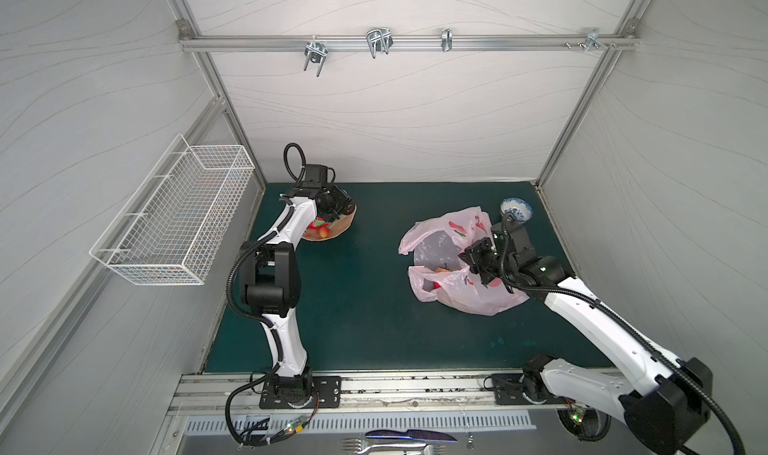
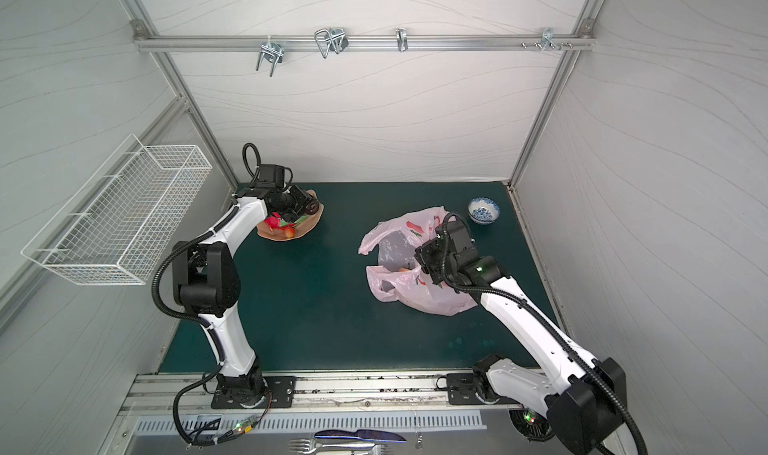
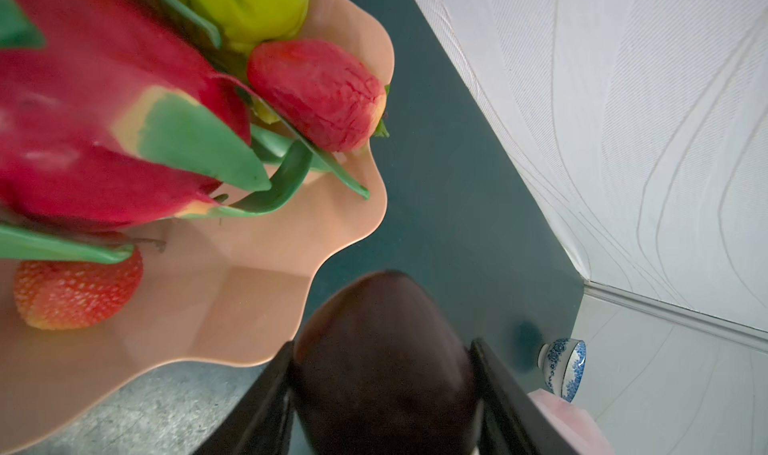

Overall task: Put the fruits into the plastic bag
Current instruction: 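Carry the dark plum with the left gripper to the bag opening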

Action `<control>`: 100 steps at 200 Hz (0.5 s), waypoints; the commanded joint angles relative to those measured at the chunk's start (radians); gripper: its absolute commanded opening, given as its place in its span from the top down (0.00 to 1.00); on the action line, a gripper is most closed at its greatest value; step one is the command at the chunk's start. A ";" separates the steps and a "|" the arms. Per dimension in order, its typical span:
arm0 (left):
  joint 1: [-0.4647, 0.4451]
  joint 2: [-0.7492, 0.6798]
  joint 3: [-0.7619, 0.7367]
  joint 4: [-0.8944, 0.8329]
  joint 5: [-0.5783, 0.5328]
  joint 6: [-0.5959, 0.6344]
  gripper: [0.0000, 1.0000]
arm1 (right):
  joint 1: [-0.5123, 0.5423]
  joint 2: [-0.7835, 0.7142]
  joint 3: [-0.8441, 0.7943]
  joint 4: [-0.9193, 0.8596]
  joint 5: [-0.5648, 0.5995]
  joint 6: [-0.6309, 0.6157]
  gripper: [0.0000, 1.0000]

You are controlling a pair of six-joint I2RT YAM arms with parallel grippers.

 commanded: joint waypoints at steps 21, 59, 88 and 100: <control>0.004 -0.119 -0.085 0.036 0.034 0.036 0.62 | -0.002 -0.005 0.000 0.006 0.004 0.011 1.00; 0.000 -0.233 -0.209 0.055 0.078 0.065 0.62 | -0.002 -0.001 -0.002 0.008 0.001 0.012 1.00; -0.018 -0.323 -0.309 0.059 0.108 0.095 0.64 | -0.003 0.004 -0.001 0.011 -0.004 0.010 1.00; -0.030 -0.362 -0.350 0.065 0.121 0.108 0.64 | -0.002 0.006 0.000 0.014 -0.007 0.010 1.00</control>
